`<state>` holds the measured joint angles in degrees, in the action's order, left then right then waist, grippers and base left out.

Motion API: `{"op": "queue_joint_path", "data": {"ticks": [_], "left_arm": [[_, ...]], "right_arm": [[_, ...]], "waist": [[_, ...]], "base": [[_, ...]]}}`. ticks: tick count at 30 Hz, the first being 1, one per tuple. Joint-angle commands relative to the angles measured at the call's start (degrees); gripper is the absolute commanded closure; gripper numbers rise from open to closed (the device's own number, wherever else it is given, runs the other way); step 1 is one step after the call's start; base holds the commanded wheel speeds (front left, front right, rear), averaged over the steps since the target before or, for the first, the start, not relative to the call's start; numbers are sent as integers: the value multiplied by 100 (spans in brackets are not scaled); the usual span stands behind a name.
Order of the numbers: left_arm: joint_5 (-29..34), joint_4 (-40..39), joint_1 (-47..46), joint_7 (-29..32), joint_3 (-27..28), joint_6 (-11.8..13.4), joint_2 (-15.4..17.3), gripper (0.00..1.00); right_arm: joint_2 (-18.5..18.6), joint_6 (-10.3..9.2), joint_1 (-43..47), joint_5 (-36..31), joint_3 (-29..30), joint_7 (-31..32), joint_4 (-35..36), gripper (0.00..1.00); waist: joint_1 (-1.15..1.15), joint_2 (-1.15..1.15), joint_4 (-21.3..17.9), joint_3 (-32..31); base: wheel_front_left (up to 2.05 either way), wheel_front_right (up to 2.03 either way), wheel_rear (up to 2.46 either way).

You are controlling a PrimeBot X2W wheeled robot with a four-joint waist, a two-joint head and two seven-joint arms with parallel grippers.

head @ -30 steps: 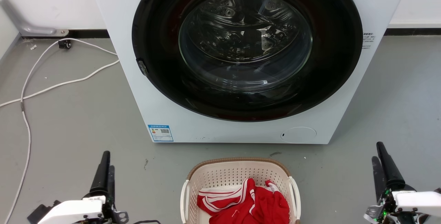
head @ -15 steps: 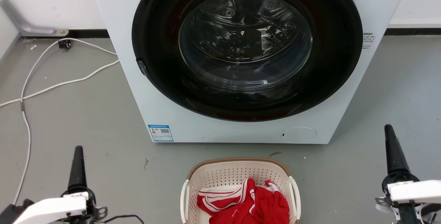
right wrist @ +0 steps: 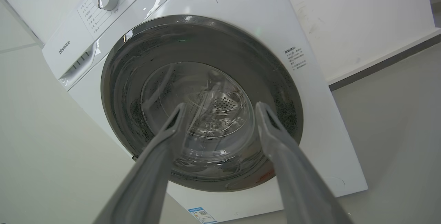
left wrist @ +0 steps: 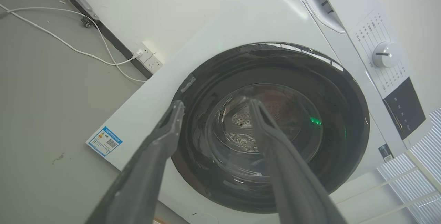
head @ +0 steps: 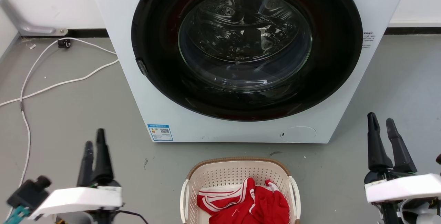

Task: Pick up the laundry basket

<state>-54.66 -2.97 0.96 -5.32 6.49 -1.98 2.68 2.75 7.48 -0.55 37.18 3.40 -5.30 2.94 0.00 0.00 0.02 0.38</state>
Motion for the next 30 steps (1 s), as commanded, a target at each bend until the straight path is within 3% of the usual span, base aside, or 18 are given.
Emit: {"op": "queue_joint_path", "data": {"ticks": [1,7,13,25,30], "left_arm": [[511,-224,9,-71,-212,7,19,0],[1877,-378,74,-171,-847,173,20,0],[2733,-451,60,-269,-1391,563,182,0],[3330,-123,28,-445,-2234,1124,620,0],[3236,81,108,-504,-2208,1071,552,0]], "right_arm": [[20,1,25,-342,-53,-72,170,0],[20,1,156,-900,-118,-175,174,0],[20,1,268,-1361,-123,-268,23,0],[20,1,372,-2264,-153,-451,-143,0],[19,1,415,-2576,-200,-503,-219,0]], "waist": [[0,0,-3,0],[0,0,-8,-10],[0,0,-28,-12],[0,0,-74,7],[0,0,-81,8]], "base": [[0,0,0],[0,0,0],[0,0,0],[0,0,0],[0,0,0]]}}
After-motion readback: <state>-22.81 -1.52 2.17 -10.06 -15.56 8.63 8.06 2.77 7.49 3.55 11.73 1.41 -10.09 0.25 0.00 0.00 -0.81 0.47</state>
